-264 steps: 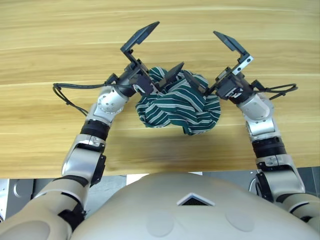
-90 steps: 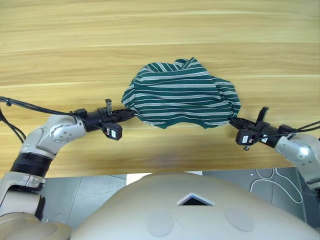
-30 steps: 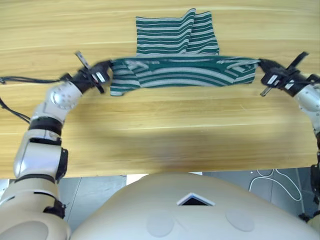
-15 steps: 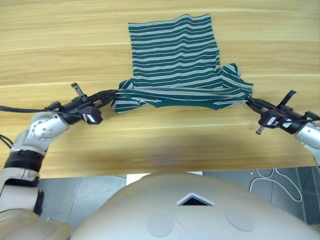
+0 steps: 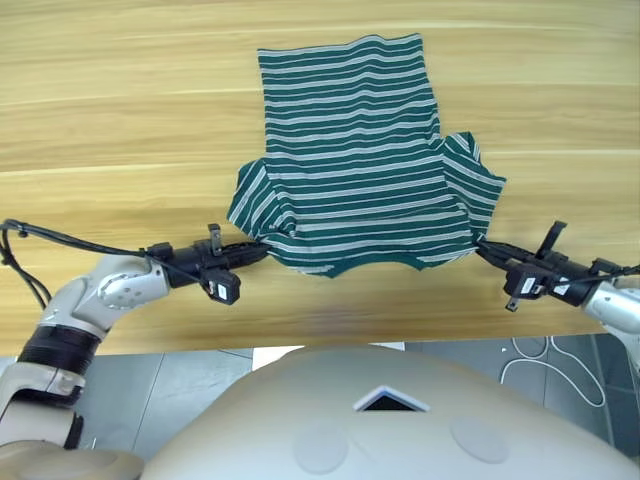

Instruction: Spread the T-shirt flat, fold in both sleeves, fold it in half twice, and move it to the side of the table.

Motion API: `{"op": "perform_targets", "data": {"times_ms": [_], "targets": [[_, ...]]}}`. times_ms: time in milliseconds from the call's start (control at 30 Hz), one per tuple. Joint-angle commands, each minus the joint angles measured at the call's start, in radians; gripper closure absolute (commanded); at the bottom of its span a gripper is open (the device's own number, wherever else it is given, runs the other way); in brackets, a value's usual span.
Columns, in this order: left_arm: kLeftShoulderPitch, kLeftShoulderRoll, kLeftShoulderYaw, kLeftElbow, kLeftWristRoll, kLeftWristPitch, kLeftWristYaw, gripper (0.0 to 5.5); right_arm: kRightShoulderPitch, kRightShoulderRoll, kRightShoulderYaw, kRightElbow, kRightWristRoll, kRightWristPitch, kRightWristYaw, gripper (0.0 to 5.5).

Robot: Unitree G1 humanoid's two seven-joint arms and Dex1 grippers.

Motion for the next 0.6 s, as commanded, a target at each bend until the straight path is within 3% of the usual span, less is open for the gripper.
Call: {"op": "perform_targets", "data": {"times_ms": [33, 133, 267, 400, 600], "targets": [[0.065, 0.09, -0.021, 0.02, -0.235, -0.043, -0.071, 5.48, 0.027, -0.027, -0.043, 0.031, -0.016, 0.012, 0.008, 5.5], [0.06, 0.13, 0.03, 0.098, -0.313, -0.052, -0.096, 5.48, 0.033, -0.014, -0.033, 0.023, -0.029, 0.015, 0.013, 5.5], [0.032, 0.116, 0.036, 0.203, -0.229, -0.027, -0.119, 5.48, 0.05, -0.009, -0.022, -0.01, -0.039, 0.019, 0.03, 5.5], [0.01, 0.093, 0.034, 0.242, -0.177, -0.007, -0.124, 4.82, 0.08, -0.012, -0.024, -0.036, -0.045, 0.015, 0.042, 5.5], [0.053, 0.111, 0.004, 0.16, -0.251, -0.031, -0.182, 3.96, 0.129, -0.017, -0.039, -0.1, -0.018, -0.004, 0.057, 4.42]]}}
